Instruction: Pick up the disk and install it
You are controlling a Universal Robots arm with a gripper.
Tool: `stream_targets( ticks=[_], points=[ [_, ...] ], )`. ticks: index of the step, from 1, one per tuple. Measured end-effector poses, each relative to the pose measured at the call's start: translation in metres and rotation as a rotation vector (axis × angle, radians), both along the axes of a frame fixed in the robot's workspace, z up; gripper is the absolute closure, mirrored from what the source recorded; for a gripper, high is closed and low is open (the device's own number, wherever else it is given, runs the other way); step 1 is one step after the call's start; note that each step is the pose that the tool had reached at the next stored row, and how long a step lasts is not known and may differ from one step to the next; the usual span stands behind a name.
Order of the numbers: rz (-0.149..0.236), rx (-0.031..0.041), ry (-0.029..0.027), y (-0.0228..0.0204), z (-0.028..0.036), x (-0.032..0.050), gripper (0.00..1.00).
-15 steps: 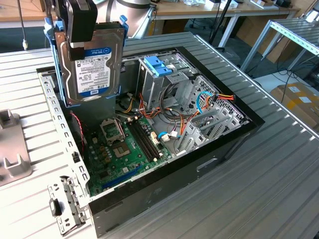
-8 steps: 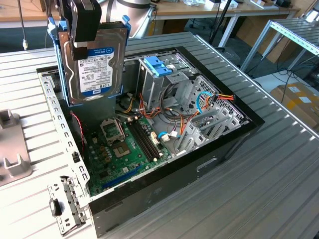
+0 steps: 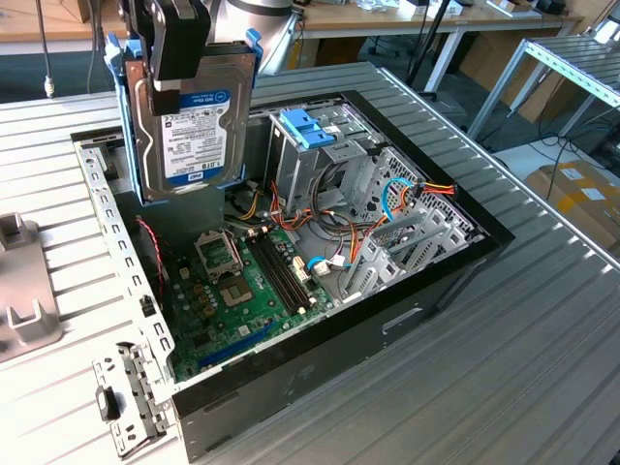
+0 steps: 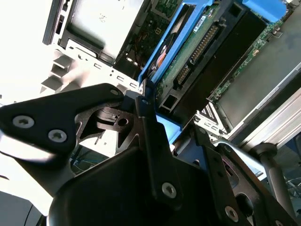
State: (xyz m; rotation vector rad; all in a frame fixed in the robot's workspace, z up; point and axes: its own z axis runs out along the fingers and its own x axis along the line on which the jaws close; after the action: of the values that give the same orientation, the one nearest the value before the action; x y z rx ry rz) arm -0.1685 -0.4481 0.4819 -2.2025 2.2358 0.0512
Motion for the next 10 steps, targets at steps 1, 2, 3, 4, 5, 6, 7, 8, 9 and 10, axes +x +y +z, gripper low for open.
stream_targets(
  ticks=[1,2,3,4,5,6,7,8,9,10],
  points=[
    [0.0,0.0001,-0.0001,0.0,-0.0001,0.0007,0.63],
    [0.0,0.0001,0.0,0.0,0.0,0.0014,0.63],
    [0.0,0.0,0.0,0.0,0.0,0.0023,0.63],
    [0.0,0.0001,0.0,0.0,0.0,0.0033,0.63],
    [0.0,0.0001,0.0,0.0,0.0,0.0038,0.63],
    [0.0,0.0,0.0,0.0,0.0,0.0043,0.63],
    [0.0,0.0001,0.0,0.0,0.0,0.0051,0.63],
    [0.0,0.0001,0.0,0.0,0.0,0.0057,0.63],
    [0.0,0.0,0.0001,0.0,0.0,0.0066,0.63],
    [0.0,0.0001,0.0001,0.0,0.0,0.0077,0.63]
  ],
)
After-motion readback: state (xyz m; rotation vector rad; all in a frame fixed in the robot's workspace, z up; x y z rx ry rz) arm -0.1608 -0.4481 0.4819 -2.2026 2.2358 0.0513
